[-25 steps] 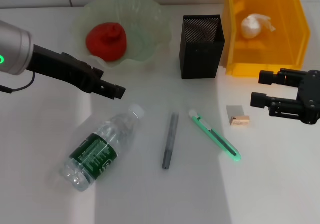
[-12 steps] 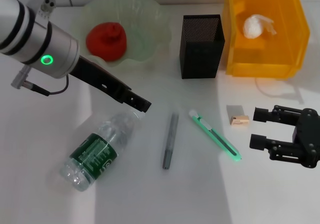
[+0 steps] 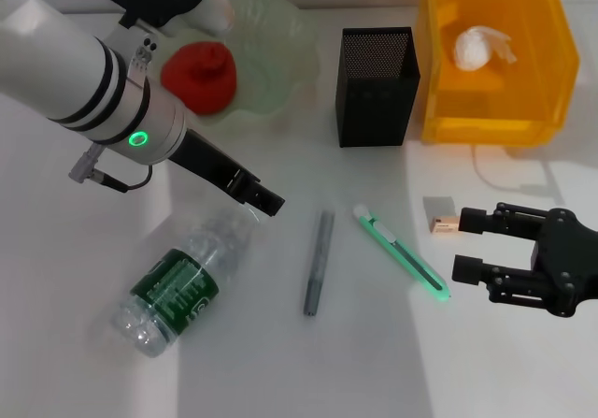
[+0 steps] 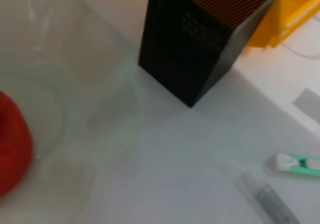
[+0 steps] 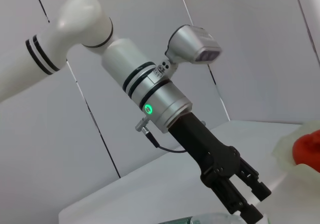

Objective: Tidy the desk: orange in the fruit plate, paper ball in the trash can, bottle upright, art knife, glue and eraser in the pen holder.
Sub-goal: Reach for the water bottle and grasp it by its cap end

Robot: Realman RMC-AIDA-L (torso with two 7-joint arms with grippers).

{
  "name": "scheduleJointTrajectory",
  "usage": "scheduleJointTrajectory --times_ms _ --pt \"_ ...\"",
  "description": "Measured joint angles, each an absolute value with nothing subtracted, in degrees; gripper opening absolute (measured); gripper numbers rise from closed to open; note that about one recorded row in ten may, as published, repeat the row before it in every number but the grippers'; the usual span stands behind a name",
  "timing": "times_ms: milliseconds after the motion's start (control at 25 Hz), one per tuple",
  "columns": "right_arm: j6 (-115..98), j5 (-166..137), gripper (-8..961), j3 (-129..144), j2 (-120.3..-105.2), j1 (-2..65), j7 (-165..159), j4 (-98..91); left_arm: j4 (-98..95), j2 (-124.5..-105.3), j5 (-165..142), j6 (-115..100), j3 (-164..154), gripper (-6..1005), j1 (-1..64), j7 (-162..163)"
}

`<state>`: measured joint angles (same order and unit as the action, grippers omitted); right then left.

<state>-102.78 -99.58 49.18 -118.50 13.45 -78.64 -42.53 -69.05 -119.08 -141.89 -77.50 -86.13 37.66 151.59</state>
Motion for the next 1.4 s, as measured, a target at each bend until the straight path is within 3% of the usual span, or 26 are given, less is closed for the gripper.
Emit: scheduleJointTrajectory --times_ms 1320,1400 --pt "-101.59 -99.51 700 49.23 -117.89 15.12 -77.35 -38.40 -62.58 -119.16 -141.76 -74.51 -89.82 721 38.25 152.35" --pt "-101.49 -99.49 700 49.22 -117.85 15.12 -77.36 -38.40 -62.57 -119.18 -141.79 -74.50 -90.33 680 38.23 152.43"
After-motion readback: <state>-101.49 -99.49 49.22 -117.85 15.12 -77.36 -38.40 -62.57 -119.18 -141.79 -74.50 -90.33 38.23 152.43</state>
